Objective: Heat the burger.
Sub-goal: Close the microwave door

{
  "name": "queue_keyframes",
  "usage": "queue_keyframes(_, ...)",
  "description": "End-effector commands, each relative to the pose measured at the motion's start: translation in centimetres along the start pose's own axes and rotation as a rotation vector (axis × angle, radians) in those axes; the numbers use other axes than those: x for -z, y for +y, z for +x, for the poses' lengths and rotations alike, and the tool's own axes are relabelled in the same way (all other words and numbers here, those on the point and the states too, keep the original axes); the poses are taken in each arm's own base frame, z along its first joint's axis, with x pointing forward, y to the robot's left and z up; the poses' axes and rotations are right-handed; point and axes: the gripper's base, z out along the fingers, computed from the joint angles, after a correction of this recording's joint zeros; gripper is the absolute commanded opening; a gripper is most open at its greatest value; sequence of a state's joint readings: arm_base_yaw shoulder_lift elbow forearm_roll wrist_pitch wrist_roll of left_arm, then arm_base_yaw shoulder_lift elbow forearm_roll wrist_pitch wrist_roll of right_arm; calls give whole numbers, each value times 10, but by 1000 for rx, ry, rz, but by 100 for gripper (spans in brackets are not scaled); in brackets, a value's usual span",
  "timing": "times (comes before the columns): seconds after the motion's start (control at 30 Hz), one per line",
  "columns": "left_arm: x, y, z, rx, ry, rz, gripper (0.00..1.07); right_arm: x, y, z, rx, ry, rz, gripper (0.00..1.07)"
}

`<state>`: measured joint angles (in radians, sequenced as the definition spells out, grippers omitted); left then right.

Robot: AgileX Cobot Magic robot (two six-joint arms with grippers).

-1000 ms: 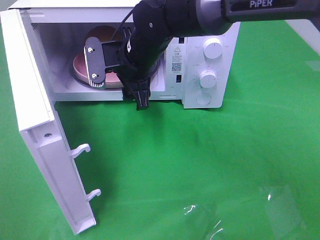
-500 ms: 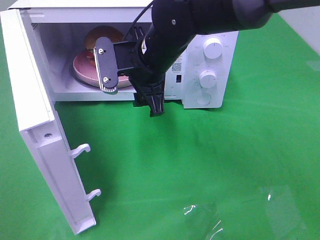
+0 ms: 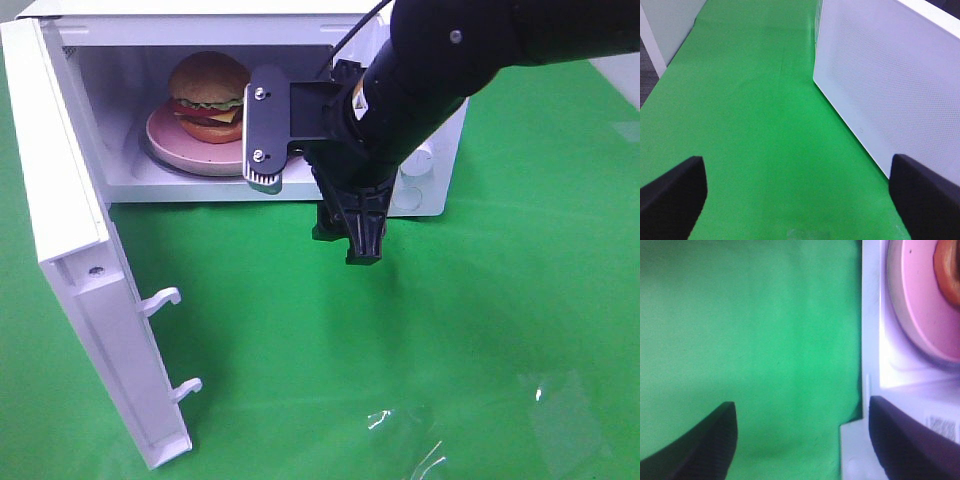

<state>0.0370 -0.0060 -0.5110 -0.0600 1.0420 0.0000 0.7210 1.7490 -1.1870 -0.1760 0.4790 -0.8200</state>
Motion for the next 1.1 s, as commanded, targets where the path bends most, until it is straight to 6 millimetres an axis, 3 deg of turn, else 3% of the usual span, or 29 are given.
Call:
queue_keyframes(0.03, 2, 0, 1, -4, -26, 1, 91, 11, 5, 6, -73, 16, -8, 71)
queue_keyframes(0.6, 2, 0, 1, -4, -26, 1, 91, 70, 48, 46, -648, 163, -71, 73)
queue_keyframes(1.1, 2, 0, 1, -4, -26, 1, 91, 105, 85, 77, -783, 243, -87, 76)
